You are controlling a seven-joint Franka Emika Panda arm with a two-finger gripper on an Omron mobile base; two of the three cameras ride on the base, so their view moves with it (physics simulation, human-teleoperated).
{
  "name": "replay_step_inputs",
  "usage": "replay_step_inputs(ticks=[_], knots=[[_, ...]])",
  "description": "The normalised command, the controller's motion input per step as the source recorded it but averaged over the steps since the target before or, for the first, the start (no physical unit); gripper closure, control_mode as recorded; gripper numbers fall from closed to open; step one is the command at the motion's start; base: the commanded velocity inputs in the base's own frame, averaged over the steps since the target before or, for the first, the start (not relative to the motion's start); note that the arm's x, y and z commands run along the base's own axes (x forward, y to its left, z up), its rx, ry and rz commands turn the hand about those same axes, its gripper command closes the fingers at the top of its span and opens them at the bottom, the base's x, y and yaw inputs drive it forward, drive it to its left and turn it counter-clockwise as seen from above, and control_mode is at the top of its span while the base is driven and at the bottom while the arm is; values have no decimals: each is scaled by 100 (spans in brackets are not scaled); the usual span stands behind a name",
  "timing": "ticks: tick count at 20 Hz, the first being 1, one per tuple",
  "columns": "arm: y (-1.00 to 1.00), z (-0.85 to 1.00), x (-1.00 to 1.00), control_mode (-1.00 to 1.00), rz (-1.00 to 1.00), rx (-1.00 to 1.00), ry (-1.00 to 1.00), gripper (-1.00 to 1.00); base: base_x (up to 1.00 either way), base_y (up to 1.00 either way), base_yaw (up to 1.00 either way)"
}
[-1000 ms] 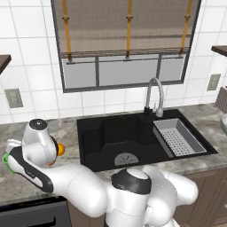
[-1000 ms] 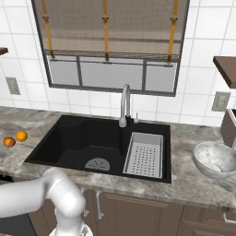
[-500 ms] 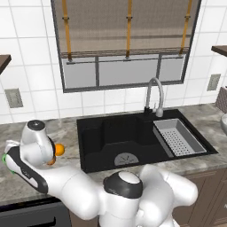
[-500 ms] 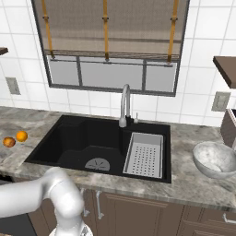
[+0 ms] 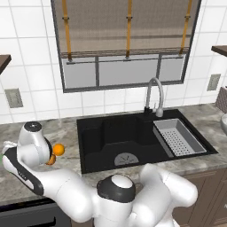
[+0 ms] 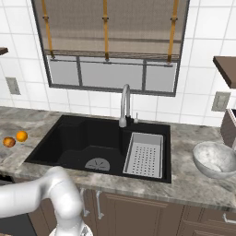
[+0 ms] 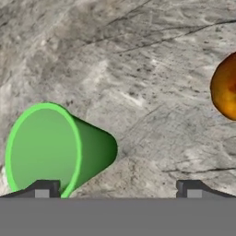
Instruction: Remove the peach and orange from the sink. Then move the bowl and cup from the counter to the sink for washing.
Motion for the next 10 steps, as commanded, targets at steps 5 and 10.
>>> replay_step_inputs(ticks=[5,10], knots=[[11,-10,8,-100,0,0,0,-100,0,0,0],[8,-6,10,-100,0,0,0,-100,0,0,0]])
